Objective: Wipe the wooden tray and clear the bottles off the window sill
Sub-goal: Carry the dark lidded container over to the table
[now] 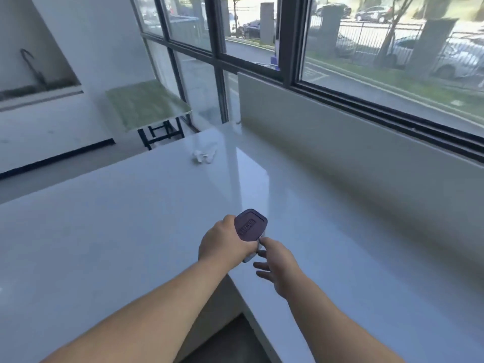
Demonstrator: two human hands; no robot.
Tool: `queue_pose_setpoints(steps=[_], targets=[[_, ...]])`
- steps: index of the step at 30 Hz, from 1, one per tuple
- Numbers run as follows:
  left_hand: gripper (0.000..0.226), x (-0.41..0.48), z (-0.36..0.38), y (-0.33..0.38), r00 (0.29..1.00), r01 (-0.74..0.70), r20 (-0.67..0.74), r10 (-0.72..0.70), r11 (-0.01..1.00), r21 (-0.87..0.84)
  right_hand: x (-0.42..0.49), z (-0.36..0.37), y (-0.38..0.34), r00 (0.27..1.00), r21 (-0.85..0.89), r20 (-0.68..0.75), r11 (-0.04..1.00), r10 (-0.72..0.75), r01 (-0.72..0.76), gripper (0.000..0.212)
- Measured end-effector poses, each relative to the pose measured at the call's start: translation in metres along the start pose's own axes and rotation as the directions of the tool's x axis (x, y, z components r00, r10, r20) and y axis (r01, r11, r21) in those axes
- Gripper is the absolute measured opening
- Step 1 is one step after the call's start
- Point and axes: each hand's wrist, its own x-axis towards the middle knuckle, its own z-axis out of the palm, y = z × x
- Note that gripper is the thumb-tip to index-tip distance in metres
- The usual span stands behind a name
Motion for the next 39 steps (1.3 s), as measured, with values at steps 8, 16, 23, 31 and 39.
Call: queue_pose_setpoints(steps=[8,16,23,31,39], targets=[[0.045,-0.04,-0.133,-0.18,0.96,0.221,-0.171,-0.222,0.975,-0.024,-0.033,0.215,0.022,0.978,-0.125,0.207,0.992,0.001,0.025,0.032],[0.045,-0.084,-0.231,-0.309,0.858,0.385,-0.321,-0.402,0.915,-0.116,-0.059,0.375,0.041,0.916,-0.212,0.397,0.976,0.051,0.037,0.035],[0.054,-0.089,-0.265,-0.38,0.782,0.479,-0.356,-0.512,0.858,-0.184,-0.038,0.465,0.053,0.861,-0.341,0.49,0.939,0.134,0.047,0.03],[0.055,-0.027,-0.272,-0.442,0.693,0.612,-0.317,-0.648,0.76,-0.216,0.036,0.536,0.058,0.802,-0.411,0.535,0.911,0.267,-0.029,0.03],[0.062,0.056,-0.258,-0.493,0.648,0.67,-0.249,-0.719,0.694,-0.262,0.132,0.587,0.054,0.79,-0.476,0.497,0.874,0.359,-0.098,0.033]])
